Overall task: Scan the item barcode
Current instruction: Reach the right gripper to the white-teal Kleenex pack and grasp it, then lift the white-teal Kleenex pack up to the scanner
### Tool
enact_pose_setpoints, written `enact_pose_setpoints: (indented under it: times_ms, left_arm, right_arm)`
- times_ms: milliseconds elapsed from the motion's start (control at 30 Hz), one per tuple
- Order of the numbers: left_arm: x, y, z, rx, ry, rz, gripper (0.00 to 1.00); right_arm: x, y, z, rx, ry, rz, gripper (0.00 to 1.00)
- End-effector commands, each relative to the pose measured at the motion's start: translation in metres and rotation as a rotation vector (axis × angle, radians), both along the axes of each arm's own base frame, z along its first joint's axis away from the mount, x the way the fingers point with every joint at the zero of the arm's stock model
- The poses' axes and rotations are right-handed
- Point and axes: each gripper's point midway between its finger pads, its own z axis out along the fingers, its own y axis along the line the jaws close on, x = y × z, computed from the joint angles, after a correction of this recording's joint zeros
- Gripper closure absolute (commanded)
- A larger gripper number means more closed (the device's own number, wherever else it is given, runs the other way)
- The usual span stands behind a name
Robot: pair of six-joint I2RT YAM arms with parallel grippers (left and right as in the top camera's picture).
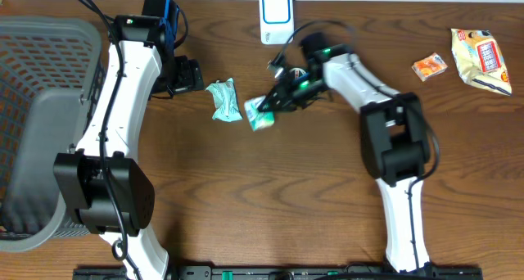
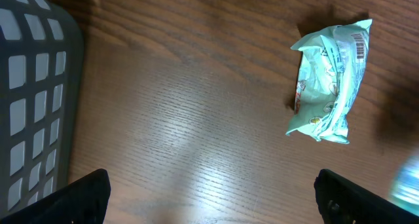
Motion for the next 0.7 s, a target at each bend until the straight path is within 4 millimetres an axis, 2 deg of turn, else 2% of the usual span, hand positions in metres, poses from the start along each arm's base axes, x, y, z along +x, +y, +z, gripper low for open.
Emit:
enact_pose_setpoints:
  times_ms: [0, 133, 300, 667]
  left_arm:
    - [-0.003, 0.004, -0.002, 0.016, 0.012, -0.012, 0.02]
    - [-0.003, 0.004, -0.002, 0.016, 0.012, -0.012, 0.02]
    - [-0.003, 0.004, -0.002, 0.016, 0.012, -0.012, 0.02]
    - [-0.003, 0.004, -0.002, 0.016, 0.012, -0.012, 0.02]
  right_arm:
    - [0.009, -0.014, 0.075, 0.355, -0.122, 0.017, 0.99]
    - [0.025, -0.039, 0.093, 0.461, -0.154, -0.028, 0.99]
    - [0.038, -0.054, 0.094, 0.454, -0.146, -0.067, 0.99]
    - [0.038, -0.051, 0.094, 0.458, -0.166, -0.057, 0.99]
